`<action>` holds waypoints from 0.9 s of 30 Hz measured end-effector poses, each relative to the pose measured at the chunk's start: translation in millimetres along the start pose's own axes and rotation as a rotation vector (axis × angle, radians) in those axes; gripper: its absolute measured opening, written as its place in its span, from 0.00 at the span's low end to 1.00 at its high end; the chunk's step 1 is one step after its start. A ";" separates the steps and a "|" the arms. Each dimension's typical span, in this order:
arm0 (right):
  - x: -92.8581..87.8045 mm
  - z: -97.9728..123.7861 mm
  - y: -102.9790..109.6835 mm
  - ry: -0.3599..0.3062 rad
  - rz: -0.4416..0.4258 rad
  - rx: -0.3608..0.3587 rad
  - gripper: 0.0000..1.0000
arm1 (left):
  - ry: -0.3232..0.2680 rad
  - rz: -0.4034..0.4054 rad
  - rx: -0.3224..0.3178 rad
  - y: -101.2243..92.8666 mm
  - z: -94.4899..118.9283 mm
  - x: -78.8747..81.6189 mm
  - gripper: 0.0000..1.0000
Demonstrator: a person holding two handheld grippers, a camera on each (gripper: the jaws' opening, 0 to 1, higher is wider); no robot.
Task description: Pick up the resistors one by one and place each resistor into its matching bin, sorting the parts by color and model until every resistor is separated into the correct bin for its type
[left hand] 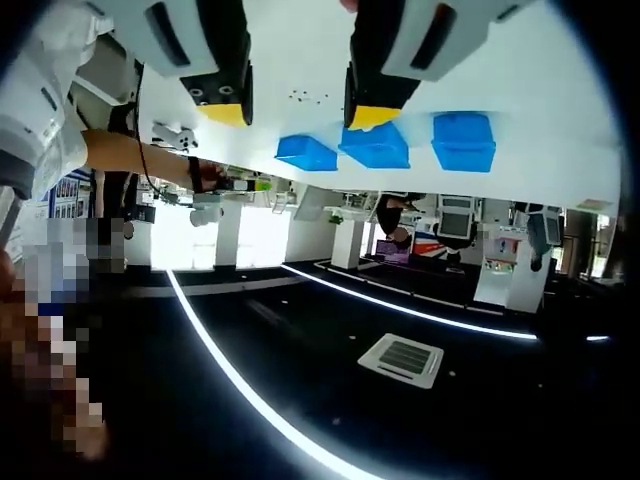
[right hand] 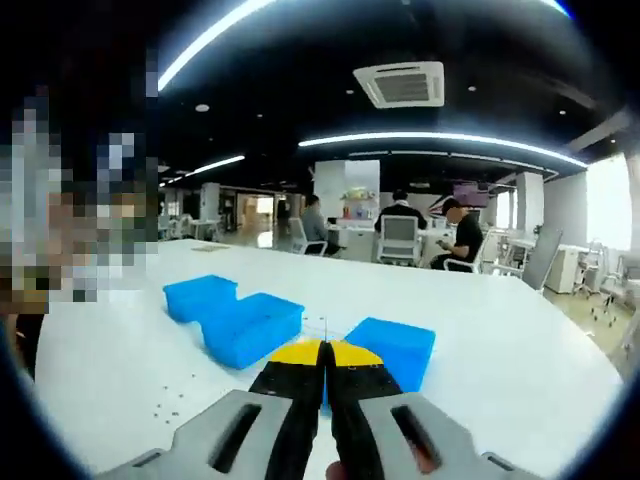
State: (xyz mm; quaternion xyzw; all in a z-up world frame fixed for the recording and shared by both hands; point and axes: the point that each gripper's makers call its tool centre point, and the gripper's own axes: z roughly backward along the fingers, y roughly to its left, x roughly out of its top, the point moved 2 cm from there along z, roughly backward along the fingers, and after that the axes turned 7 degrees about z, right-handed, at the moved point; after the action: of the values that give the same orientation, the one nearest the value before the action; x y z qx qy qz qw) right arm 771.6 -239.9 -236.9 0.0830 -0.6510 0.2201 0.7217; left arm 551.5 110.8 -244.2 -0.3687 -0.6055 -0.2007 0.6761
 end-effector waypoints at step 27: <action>-2.5 -49.4 -33.4 -0.027 -0.079 -0.085 0.67 | -0.003 -0.010 -0.009 -1.4 1.2 -0.3 0.38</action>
State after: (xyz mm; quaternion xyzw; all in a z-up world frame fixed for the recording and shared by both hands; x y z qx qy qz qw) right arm 830.3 -250.1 -240.7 0.0809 -0.6657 0.1625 0.7238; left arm 549.6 110.7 -244.2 -0.3692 -0.6072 -0.2064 0.6726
